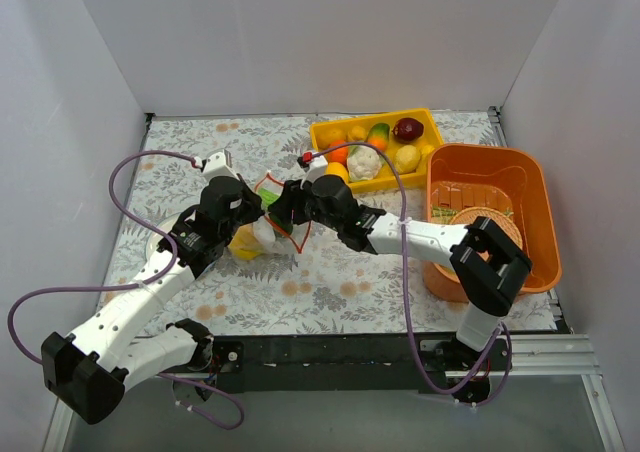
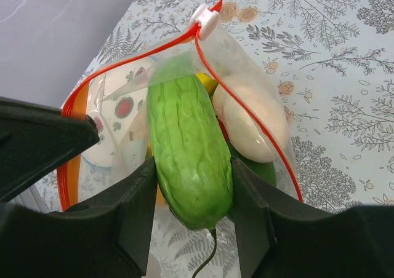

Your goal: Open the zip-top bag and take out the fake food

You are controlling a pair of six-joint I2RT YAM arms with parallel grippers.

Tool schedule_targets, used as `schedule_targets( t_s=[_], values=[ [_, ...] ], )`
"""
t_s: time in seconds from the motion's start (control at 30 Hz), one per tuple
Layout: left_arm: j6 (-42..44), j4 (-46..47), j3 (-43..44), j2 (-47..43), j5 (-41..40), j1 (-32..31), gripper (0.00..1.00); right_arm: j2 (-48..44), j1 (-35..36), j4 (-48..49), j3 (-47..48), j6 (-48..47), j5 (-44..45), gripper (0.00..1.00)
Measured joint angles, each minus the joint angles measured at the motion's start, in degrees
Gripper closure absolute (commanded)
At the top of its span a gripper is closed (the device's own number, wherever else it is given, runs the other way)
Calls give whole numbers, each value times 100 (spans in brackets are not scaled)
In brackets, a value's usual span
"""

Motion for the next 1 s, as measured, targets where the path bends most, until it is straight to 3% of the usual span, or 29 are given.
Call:
schedule_targets(
  t_s=[0.4,0.83,1.0],
  values=[
    [-24,-79,0,-118,-361,-2,100,-448,0,-951,-79,-142,74,73],
    [-20,-7,-9,-105,-431,0,100,-1930,-50,-2361,-131,-319,636,73],
    [-17,144,-63,-107,-407,0,100,-2306,-468,-3010,-42,-496,826,72]
  ],
)
